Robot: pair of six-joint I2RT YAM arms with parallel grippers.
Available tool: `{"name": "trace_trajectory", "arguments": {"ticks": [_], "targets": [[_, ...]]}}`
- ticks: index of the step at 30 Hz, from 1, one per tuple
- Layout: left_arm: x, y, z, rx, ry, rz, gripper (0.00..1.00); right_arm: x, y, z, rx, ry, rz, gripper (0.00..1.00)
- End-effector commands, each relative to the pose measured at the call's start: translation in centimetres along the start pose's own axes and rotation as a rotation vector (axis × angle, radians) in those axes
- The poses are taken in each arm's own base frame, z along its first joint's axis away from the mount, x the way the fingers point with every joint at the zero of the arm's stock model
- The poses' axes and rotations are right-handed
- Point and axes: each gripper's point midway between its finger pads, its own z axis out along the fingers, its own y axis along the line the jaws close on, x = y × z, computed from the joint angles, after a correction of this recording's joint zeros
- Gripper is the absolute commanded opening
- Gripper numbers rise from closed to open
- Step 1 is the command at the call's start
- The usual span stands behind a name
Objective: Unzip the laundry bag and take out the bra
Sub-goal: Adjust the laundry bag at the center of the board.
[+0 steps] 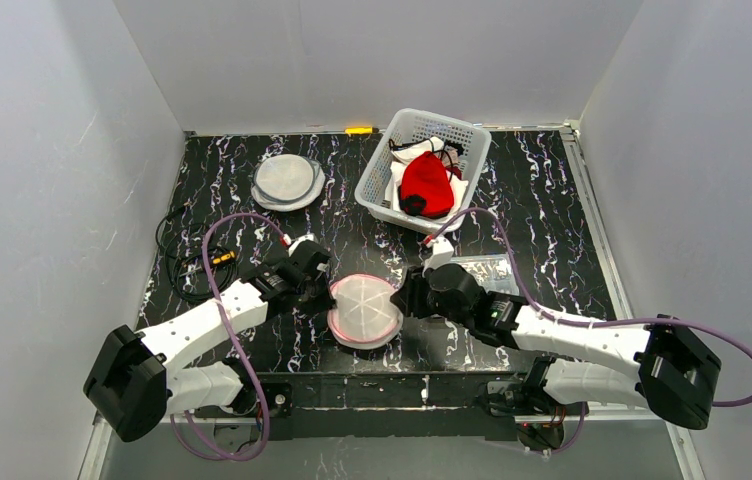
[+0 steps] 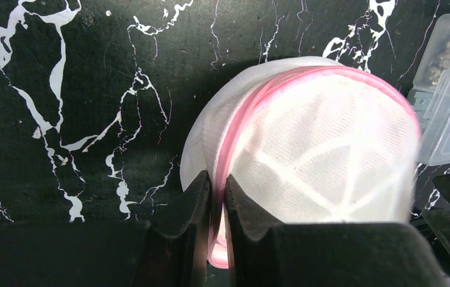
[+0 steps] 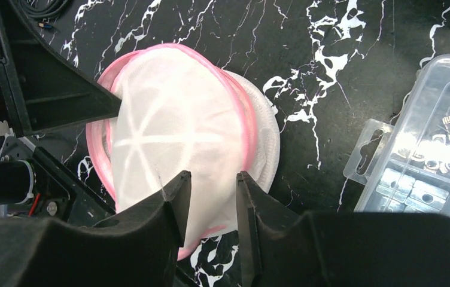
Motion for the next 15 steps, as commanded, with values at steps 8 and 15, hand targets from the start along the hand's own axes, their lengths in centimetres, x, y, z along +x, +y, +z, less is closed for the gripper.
{"name": "trace_trajectory", "arguments": {"ticks": [8, 15], "targets": [[-0.2, -0.8, -0.4, 0.044, -0.007, -0.001, 0.15, 0.3, -0.4, 1.4, 0.01, -0.023, 0.004, 0.4], [-0.1, -0.1, -0.4, 0.025, -0.01, 0.014, 0.26, 1.2, -0.7, 1.7, 0.016, 0.004, -0.011, 0.41]]}}
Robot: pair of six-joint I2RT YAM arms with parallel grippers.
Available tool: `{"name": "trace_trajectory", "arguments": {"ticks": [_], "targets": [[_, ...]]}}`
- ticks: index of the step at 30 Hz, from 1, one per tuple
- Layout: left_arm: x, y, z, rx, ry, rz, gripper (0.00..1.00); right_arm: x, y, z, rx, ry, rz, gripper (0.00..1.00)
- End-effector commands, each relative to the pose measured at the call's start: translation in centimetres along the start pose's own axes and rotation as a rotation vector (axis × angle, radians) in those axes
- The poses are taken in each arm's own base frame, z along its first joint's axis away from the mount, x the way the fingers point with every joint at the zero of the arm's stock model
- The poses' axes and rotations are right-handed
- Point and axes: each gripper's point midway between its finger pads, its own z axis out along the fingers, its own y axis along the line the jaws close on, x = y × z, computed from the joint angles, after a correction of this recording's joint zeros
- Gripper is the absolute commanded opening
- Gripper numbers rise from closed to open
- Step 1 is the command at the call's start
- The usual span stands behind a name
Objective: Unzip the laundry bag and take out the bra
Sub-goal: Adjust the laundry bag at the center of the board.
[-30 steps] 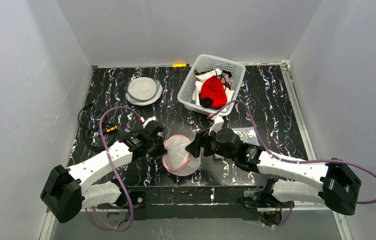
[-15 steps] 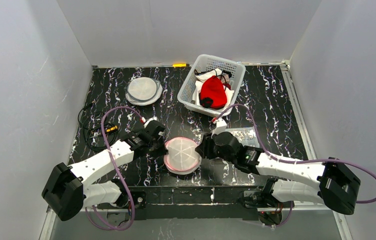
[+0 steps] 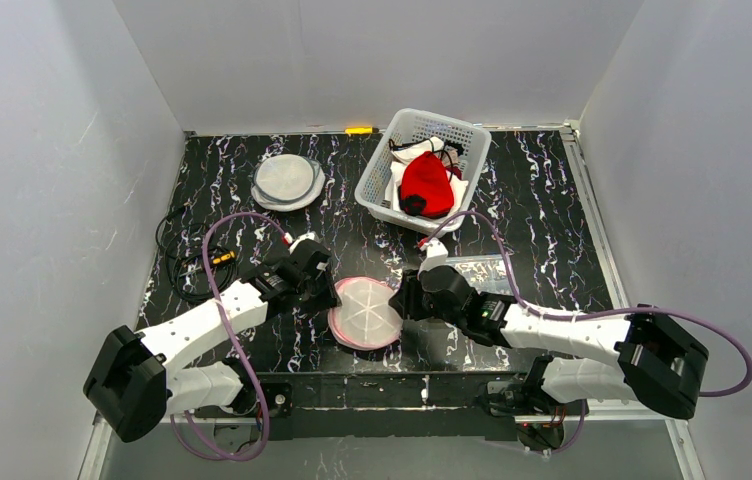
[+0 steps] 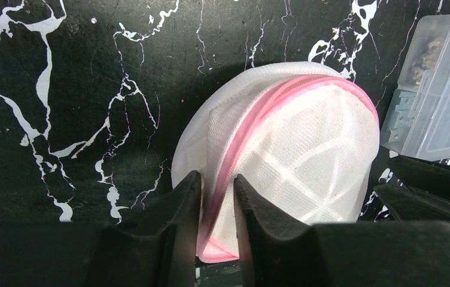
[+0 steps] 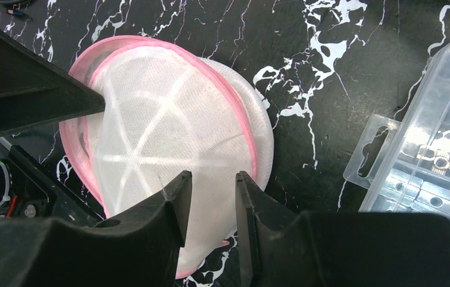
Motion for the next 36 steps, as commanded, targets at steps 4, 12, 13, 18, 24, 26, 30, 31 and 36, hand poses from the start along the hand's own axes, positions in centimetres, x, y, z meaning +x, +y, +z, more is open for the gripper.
{"name": "trace_trajectory", "arguments": {"ticks": [4, 12, 13, 18, 24, 26, 30, 31, 36], "targets": [[-0.4, 1.2, -1.5, -0.025, -0.037, 0.037, 0.36, -0.6, 0.3, -0.2, -0.015, -0.031, -0.011, 0.45], [-1.3, 2.2, -3.6, -0.065, -0.082, 0.066, 0.44, -2.2, 1.2, -1.3, -0.04, -0.061, -0.03, 0.51], [-1.5, 2.3, -4.0, -0.069, -0.088, 0.071, 0.44, -2.5, 1.5, -1.5, -0.049, -0.062, -0.037, 0.52], [-2.8, 0.1, -6.9, 0.076, -0.16, 0.114, 0.44, -3.8, 4.9, -3.0, -0.211, -0.065, -0.085, 0.54], [-1.5, -9.3, -8.7, 0.653, -0.153, 0.171, 0.35, -3.9, 8.2, -3.4, -0.4, -0.093, -0.068, 0.52], [-0.4, -9.8, -7.0, 0.667, -0.082, 0.173, 0.25, -3.5, 8.4, -3.1, -0.42, -0.085, -0.059, 0.52], [0.1, -8.6, -3.4, 0.58, -0.054, 0.133, 0.1, -2.3, 7.0, -1.5, -0.362, -0.066, -0.051, 0.51], [0.2, -8.0, -2.6, 0.546, -0.056, 0.127, 0.09, -2.1, 6.5, -1.1, -0.34, -0.067, -0.048, 0.5], [0.7, -6.0, -0.3, 0.451, -0.052, 0.109, 0.06, -0.7, 4.9, 0.4, -0.277, -0.048, -0.043, 0.49]]}}
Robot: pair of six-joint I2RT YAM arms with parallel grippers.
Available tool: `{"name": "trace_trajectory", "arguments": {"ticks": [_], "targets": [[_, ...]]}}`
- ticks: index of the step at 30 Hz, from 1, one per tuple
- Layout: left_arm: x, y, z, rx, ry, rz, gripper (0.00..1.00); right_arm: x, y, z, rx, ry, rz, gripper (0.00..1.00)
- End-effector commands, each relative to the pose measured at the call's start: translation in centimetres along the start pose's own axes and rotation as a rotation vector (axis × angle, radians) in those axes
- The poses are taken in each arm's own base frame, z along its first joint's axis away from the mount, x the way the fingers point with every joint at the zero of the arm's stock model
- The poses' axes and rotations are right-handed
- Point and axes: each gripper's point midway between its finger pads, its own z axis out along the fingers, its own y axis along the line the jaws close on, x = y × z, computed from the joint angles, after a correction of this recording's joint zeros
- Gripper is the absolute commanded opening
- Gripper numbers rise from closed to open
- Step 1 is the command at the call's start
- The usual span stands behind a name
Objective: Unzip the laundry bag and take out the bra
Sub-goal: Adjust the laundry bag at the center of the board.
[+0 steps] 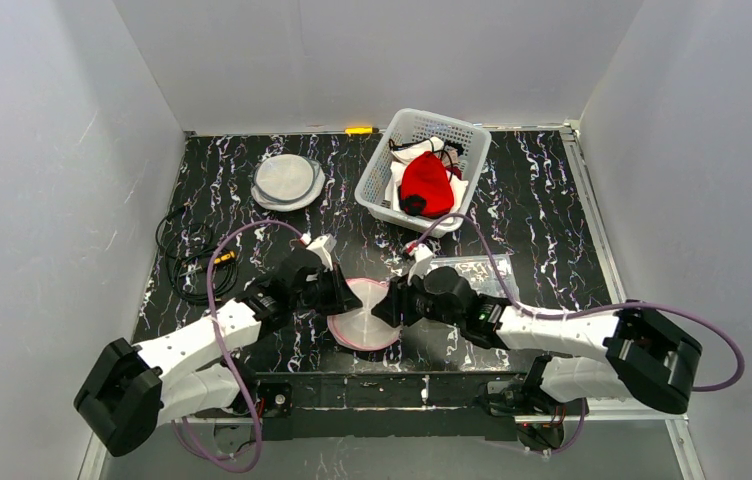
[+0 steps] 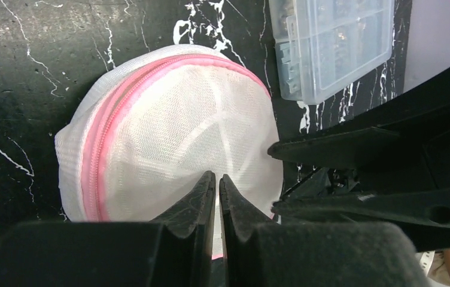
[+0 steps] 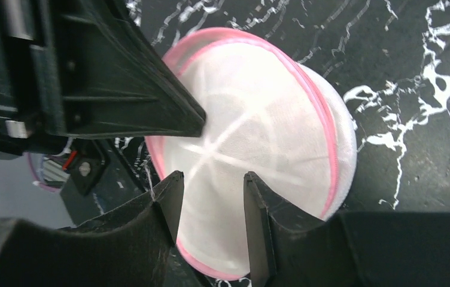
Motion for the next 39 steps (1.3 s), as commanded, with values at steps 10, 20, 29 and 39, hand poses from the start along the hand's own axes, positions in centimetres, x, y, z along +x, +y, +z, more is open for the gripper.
{"name": "trace_trajectory", "arguments": {"ticks": [10, 20, 29, 39], "targets": [[0.7, 4.2, 1.9, -0.141, -0.022, 0.002, 0.05, 2.2, -3.7, 1.9, 0.13, 0.007, 0.006, 0.47], [1.9, 6.2, 2.7, -0.202, 0.008, -0.008, 0.04, 4.1, -4.8, 2.4, 0.154, 0.058, 0.011, 0.46], [2.8, 6.3, 2.8, -0.17, 0.021, -0.016, 0.05, 5.6, -5.4, 1.9, 0.156, 0.092, 0.009, 0.45], [2.1, 4.6, 1.6, -0.115, 0.0, -0.006, 0.08, 5.4, -4.2, 1.5, 0.102, 0.125, -0.045, 0.49]]}}
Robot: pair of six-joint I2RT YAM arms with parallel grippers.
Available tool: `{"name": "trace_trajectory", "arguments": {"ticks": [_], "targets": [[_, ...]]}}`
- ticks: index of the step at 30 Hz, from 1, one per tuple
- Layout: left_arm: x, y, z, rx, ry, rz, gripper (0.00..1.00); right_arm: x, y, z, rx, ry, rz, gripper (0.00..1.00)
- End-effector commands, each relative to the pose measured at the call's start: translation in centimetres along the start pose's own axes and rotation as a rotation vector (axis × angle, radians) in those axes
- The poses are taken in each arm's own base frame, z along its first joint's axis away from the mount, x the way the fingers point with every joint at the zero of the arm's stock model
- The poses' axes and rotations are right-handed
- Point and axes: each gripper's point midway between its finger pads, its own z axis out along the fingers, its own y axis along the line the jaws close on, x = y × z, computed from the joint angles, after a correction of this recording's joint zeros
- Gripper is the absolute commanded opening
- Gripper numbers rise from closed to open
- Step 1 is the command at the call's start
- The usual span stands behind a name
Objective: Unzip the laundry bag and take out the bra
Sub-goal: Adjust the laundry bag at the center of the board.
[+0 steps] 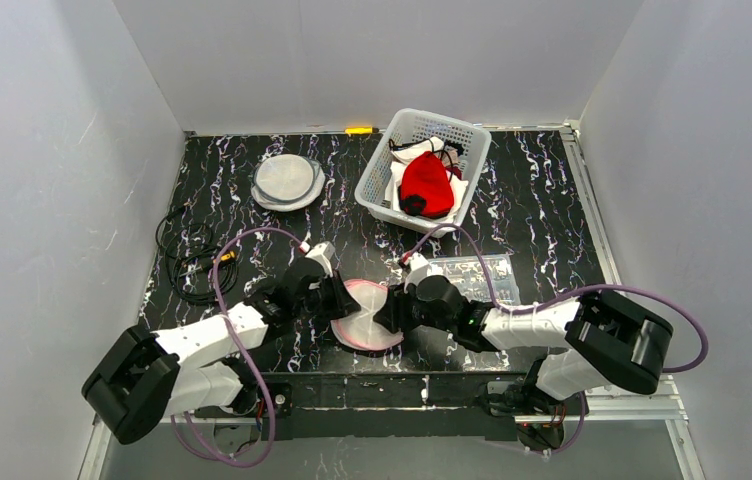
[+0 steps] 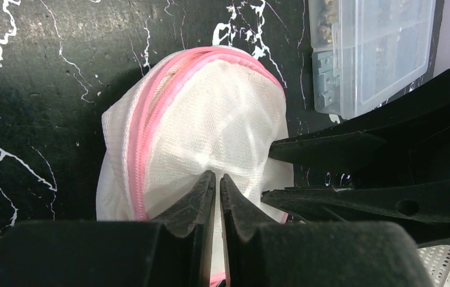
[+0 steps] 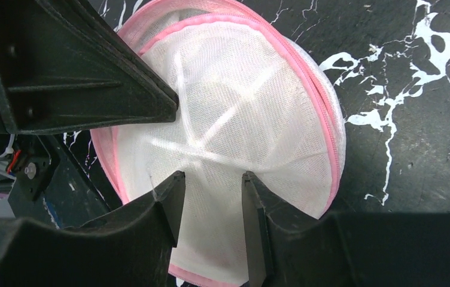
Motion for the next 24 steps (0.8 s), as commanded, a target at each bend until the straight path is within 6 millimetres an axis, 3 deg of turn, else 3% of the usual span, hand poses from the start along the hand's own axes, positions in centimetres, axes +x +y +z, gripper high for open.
{"name": "trace_trajectory", "arguments": {"ticks": [1, 7, 10, 14, 18, 24], "targets": [[1.1, 1.3, -0.9, -0.058, 0.043, 0.011, 0.08, 1.1, 0.1, -0.7, -0.007, 0.078, -0.066, 0.5], [-0.4, -0.2, -3.1, -0.036, 0.005, 0.036, 0.16, -2.3, 2.9, -1.9, -0.053, 0.066, -0.119, 0.68], [-1.2, -1.1, -4.8, -0.018, -0.031, 0.039, 0.23, -4.9, 4.3, -3.7, -0.06, 0.023, -0.142, 0.79], [-1.4, -1.8, -6.8, 0.001, -0.048, 0.046, 0.3, -7.8, 4.8, -6.4, -0.029, -0.049, -0.157, 0.85], [-0.6, -0.4, -8.0, -0.053, -0.05, 0.012, 0.34, -7.1, 3.6, -8.3, 0.002, -0.074, -0.099, 0.91], [0.4, 1.1, -9.1, -0.08, -0.073, -0.038, 0.35, -3.4, 2.3, -8.9, -0.041, -0.062, 0.025, 0.95]]}}
